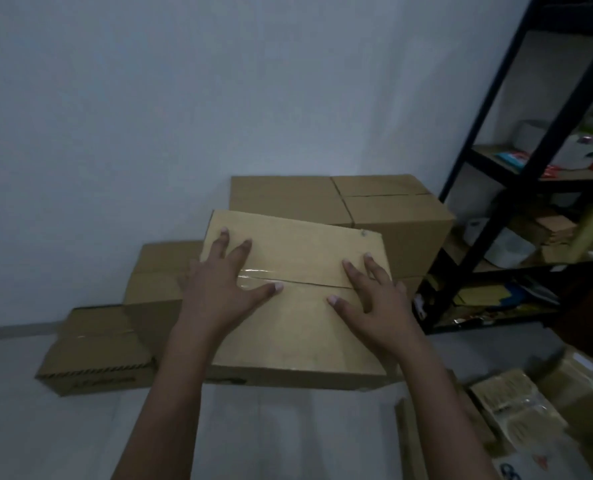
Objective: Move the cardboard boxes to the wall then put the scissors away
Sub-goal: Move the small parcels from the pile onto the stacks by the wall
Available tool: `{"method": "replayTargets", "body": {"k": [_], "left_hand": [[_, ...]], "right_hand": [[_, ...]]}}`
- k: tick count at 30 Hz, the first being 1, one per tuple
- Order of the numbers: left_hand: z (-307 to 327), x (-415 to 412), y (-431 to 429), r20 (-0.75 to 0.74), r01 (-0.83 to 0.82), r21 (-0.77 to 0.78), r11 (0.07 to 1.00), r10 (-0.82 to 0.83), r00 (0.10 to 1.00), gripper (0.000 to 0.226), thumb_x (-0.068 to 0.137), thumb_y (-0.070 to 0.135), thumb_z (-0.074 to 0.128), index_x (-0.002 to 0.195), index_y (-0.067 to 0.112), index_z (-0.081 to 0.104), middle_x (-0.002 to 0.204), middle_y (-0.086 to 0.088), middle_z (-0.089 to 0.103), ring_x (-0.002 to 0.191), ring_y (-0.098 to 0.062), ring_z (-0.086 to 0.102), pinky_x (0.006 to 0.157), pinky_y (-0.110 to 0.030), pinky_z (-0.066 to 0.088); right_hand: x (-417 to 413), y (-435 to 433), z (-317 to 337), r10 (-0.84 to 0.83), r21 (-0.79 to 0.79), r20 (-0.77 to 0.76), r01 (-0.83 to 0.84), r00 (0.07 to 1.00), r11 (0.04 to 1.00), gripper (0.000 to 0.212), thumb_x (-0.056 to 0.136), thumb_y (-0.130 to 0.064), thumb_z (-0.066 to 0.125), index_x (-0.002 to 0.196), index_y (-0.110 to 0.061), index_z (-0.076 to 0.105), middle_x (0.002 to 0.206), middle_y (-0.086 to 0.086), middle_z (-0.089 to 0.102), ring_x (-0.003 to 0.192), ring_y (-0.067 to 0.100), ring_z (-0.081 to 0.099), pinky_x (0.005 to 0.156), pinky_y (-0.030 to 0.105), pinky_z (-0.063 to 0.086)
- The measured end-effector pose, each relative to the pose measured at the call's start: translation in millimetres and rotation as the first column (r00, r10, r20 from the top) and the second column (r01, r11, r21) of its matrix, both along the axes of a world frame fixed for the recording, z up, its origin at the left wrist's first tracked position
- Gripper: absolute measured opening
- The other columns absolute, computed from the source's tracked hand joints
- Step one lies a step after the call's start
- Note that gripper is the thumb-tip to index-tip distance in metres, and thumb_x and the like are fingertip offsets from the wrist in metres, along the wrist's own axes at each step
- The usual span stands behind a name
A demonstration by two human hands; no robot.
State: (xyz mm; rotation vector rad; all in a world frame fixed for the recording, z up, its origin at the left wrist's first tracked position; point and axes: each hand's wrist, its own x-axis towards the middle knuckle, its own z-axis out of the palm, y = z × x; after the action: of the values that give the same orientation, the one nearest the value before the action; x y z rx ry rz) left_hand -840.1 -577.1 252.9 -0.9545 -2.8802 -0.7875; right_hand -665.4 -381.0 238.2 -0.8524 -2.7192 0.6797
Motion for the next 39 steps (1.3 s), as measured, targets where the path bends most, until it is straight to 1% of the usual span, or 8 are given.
{"method": "replayTargets", "body": {"k": [3,9,22,25,29,31,34,39], "left_hand": [[0,-15,-26,0.019,-0.083,-0.04,0.996,0.084,0.996,0.097,0.064,0.087,0.051,0.148,0.043,0.027,0.162,0.012,0.002,0.143,-0.039,0.021,0.11,-0.063,0.021],[-11,-58,-59,0.027,-0.186,-0.069,0.98,0.188,0.982,0.091,0.072,0.079,0.054,0.149,0.042,0.025,0.162,0.01,0.002,0.142,-0.038,0.019,0.11,-0.057,0.021],[-25,-210,-116,0.035,-0.405,-0.145,0.903,0.414,0.91,0.094,0.068,0.086,0.048,0.149,0.042,0.025,0.162,0.008,0.005,0.139,-0.043,0.021,0.107,-0.06,0.026],[-36,-249,-133,0.068,-0.415,-0.184,0.891,0.433,0.899,0.102,0.06,0.09,0.041,0.149,0.043,0.025,0.162,0.008,0.005,0.138,-0.043,0.023,0.106,-0.06,0.027],[-46,-312,-148,0.051,-0.379,-0.22,0.899,0.398,0.916,0.097,0.067,0.087,0.046,0.15,0.041,0.023,0.162,0.007,0.005,0.138,-0.043,0.023,0.106,-0.059,0.027],[-52,-341,-154,0.063,-0.332,-0.224,0.916,0.354,0.933,0.093,0.07,0.083,0.047,0.149,0.041,0.024,0.162,0.008,0.005,0.138,-0.043,0.023,0.106,-0.059,0.028],[-60,-383,-160,0.115,-0.273,-0.218,0.937,0.303,0.946,0.092,0.07,0.083,0.05,0.149,0.042,0.025,0.162,0.009,0.004,0.137,-0.042,0.023,0.105,-0.058,0.027],[-74,-432,-159,0.176,-0.194,-0.218,0.956,0.234,0.956,0.094,0.069,0.083,0.052,0.149,0.04,0.026,0.162,0.009,0.003,0.138,-0.043,0.022,0.106,-0.058,0.026]], "right_hand": [[-30,-15,-3,0.07,-0.007,0.018,-0.07,0.997,0.997,0.074,0.082,-0.076,0.044,0.148,-0.054,0.02,0.162,-0.016,0.002,0.145,0.042,0.013,0.115,0.054,0.022],[-105,-31,-16,0.184,-0.006,-0.006,-0.184,0.983,0.983,0.083,0.073,-0.083,0.035,0.148,-0.051,0.023,0.163,-0.012,0.005,0.148,0.034,0.015,0.117,0.05,0.013],[-299,-66,-19,0.397,-0.073,0.022,-0.395,0.917,0.916,0.074,0.082,-0.07,0.053,0.148,-0.051,0.025,0.162,-0.019,0.002,0.144,0.043,0.012,0.114,0.059,0.021],[-344,-80,-33,0.43,-0.09,0.053,-0.425,0.901,0.901,0.074,0.083,-0.071,0.051,0.149,-0.05,0.024,0.163,-0.016,0.002,0.147,0.035,0.011,0.115,0.058,0.019],[-399,-96,-51,0.421,-0.117,0.039,-0.414,0.906,0.903,0.076,0.083,-0.072,0.051,0.15,-0.046,0.025,0.163,-0.011,0.001,0.15,0.023,0.01,0.117,0.052,0.016],[-417,-104,-64,0.401,-0.157,0.057,-0.388,0.915,0.908,0.081,0.079,-0.077,0.047,0.151,-0.045,0.023,0.164,-0.011,-0.001,0.15,0.024,0.009,0.117,0.052,0.011],[-445,-113,-78,0.332,-0.174,0.076,-0.315,0.94,0.933,0.094,0.065,-0.088,0.034,0.149,-0.049,0.02,0.163,-0.014,-0.001,0.149,0.032,0.01,0.114,0.056,0.013],[-480,-120,-93,0.267,-0.161,0.138,-0.245,0.954,0.956,0.096,0.062,-0.089,0.035,0.149,-0.05,0.02,0.163,-0.013,-0.001,0.149,0.033,0.012,0.113,0.059,0.015]]}}
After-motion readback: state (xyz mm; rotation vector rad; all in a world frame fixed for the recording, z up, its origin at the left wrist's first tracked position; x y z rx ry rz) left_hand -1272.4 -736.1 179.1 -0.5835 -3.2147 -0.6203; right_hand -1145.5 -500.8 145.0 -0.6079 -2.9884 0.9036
